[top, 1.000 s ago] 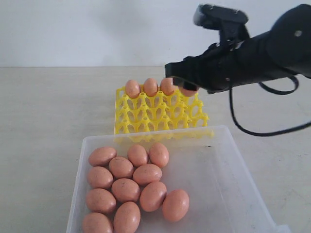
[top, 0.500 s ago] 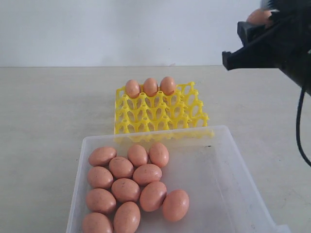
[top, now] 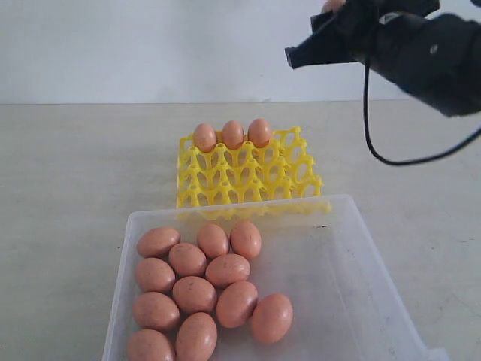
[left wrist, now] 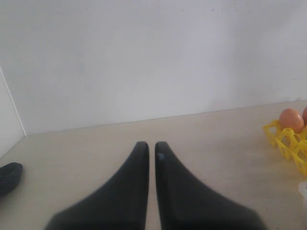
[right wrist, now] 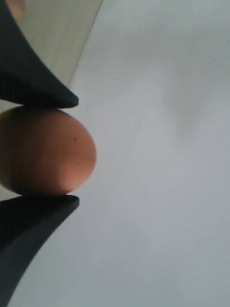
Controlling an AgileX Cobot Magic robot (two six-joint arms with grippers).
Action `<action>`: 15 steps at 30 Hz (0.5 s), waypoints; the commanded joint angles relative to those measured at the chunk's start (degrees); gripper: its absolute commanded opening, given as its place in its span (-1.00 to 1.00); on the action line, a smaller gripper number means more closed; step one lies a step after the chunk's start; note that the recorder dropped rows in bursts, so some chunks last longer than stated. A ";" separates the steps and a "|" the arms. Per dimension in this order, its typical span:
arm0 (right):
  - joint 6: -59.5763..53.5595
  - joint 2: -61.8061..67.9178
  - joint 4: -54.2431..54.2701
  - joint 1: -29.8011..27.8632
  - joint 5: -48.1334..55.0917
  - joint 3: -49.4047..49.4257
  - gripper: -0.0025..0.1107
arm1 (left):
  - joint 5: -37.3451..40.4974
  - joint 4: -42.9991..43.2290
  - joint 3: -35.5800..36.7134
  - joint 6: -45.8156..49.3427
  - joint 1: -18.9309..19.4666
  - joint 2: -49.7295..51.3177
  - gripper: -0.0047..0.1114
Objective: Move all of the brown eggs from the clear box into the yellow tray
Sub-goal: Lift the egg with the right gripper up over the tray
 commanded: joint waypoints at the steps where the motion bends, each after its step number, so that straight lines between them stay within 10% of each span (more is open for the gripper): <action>1: 12.38 5.19 -4.94 -5.46 25.86 -12.66 -0.96 | -0.21 -0.16 0.21 0.16 -0.37 -0.17 -0.85; 8: -0.23 15.01 -1.43 -13.84 56.30 -23.96 -0.96 | -0.10 -0.16 0.21 0.16 -0.37 -0.17 -0.85; 15: -36.25 19.10 28.95 -17.49 58.89 -23.96 -0.96 | -0.22 -0.16 0.21 0.16 -0.37 -0.17 -0.85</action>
